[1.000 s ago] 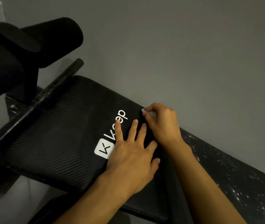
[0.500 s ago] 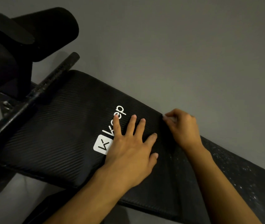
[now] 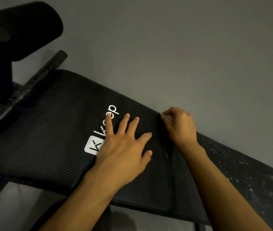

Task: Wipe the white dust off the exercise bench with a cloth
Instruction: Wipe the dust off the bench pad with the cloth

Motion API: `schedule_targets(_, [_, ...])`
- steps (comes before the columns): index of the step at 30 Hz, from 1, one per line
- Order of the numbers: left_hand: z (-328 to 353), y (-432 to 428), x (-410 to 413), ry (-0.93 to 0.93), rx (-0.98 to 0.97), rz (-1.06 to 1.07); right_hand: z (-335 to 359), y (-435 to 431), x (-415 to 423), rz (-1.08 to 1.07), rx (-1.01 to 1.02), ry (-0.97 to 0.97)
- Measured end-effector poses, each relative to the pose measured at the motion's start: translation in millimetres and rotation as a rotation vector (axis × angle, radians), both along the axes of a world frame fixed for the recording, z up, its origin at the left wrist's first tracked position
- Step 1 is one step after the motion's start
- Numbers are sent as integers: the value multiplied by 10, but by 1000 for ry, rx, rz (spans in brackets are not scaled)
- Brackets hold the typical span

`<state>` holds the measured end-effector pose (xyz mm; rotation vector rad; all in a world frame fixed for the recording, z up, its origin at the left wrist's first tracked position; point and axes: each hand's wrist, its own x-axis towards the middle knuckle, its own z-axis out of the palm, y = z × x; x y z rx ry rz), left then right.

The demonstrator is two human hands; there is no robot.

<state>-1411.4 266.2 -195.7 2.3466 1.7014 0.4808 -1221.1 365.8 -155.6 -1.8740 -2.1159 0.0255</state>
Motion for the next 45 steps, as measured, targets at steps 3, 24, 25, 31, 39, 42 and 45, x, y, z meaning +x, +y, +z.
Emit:
schedule_targets(3, [-15, 14, -6, -2, 9, 5, -3, -268, 26, 69, -7, 78])
schedule_targets(24, [96, -117, 50, 74, -62, -133, -49, -576, 398, 50, -20, 156])
schedule_targets(25, [102, -130, 89, 79, -62, -114, -48, -459, 369, 30, -15, 113])
schedule_targets(31, [127, -166, 435, 111, -85, 20, 23, -459, 289, 114, -98, 144])
schedule_targets(39, [45, -169, 414, 137, -34, -5, 128, -1034, 534, 311, -128, 21])
schedule_targets(42, [32, -170, 408, 123, -22, 0, 71, -972, 501, 300, -63, -1])
schedule_targets(45, [25, -176, 385, 109, -8, -12, 116, -1375, 452, 401, -153, 83])
